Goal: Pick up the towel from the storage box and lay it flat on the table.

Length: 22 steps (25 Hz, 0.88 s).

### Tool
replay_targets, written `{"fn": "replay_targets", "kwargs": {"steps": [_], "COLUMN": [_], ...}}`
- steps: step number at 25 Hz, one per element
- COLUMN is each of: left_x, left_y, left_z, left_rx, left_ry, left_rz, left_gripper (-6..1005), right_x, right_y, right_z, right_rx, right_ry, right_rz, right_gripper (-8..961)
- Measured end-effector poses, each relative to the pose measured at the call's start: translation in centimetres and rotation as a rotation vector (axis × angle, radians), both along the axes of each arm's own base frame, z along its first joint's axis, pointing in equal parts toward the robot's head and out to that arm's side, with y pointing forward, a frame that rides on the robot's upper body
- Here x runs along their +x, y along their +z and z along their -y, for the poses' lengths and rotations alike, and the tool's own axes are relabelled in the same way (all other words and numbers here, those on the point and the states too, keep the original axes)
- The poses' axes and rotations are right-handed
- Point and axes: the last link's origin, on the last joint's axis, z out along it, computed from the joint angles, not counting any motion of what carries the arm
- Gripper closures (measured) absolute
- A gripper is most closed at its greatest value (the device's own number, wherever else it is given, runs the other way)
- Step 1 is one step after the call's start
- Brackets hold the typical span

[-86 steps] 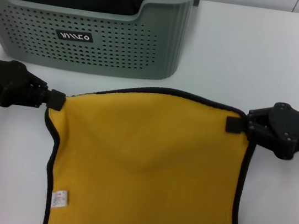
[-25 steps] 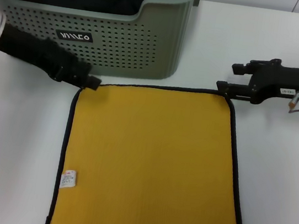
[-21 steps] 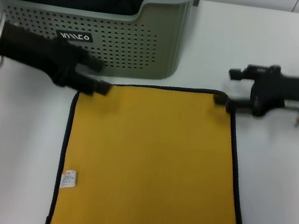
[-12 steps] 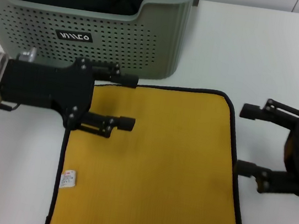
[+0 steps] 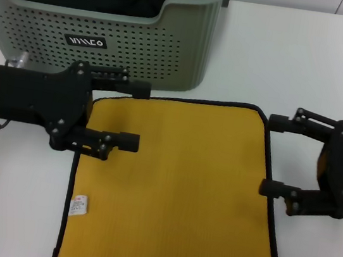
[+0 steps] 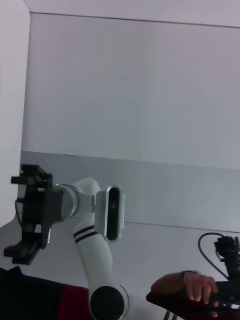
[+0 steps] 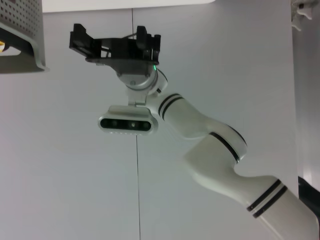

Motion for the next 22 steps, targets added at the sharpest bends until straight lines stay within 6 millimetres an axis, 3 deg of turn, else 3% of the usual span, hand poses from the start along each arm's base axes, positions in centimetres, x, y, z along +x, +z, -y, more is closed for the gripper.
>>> {"fn": "replay_targets", "kwargs": {"steps": [9,22], "left_x": [-1.5,-2.6], "left_y": [0.6,0.8], "left_z": [0.9,1.6], "left_rx": [0.017,0.023], "left_ry": [0.041,0.081], "left_rz": [-0.007,-0.020], "left_gripper": [213,212], "right_x": [-1.1,-1.5], "right_y": [-1.2,-1.5], "right_z": [-0.9,-1.1], "right_rx": [-0.021,-0.021], "right_ry": [0.032,0.036], "right_rz": [0.047,0.048], "right_gripper": [79,79]}}
